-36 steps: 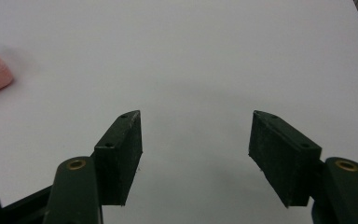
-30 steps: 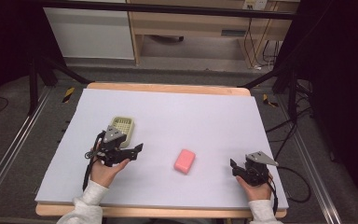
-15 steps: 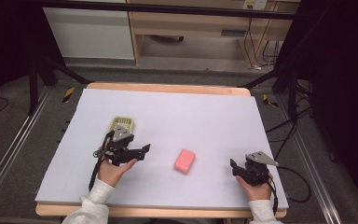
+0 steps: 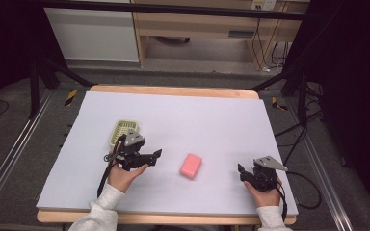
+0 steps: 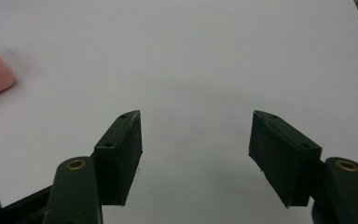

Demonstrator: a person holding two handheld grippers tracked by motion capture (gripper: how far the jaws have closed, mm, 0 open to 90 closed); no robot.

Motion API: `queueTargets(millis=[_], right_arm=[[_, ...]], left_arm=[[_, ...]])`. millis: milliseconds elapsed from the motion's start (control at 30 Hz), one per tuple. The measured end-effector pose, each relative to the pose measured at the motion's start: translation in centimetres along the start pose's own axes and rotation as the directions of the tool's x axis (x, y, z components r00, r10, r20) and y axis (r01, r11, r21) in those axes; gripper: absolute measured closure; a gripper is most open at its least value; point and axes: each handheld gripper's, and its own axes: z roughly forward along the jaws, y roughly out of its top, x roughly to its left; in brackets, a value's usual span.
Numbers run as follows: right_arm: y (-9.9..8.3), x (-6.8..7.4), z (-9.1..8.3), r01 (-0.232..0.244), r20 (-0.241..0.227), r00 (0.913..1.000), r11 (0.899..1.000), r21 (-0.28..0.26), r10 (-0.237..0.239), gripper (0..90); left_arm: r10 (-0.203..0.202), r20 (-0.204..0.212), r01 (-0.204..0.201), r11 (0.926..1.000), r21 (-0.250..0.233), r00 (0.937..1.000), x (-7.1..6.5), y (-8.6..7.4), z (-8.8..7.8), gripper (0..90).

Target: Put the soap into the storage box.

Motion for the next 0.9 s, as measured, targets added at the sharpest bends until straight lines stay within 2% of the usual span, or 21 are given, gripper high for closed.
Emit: queueTargets(millis=[700, 800, 900], right_arm=[[0.0, 0.0, 0.0, -0.002, 0.002, 1.0000, 1.000, 0.000, 0.002, 34.6], [0.0, 0.0, 0.0, -0.005, 0.002, 1.0000, 1.000, 0.000, 0.005, 34.7], [0.0, 0.0, 0.0, -0.005, 0.002, 1.0000, 1.000, 0.001, 0.005, 34.6]], left_arm=[[0.045, 0.048, -0.046, 0.9989, 0.015, 0.9979, -2.6, 1.0, 1.3, 25.0], [0.064, 0.039, -0.065, 0.9977, 0.021, 0.9972, -3.1, 1.1, 1.6, 25.0], [0.073, 0.049, -0.075, 0.9968, 0.028, 0.9961, -3.5, 1.2, 1.8, 24.9]])
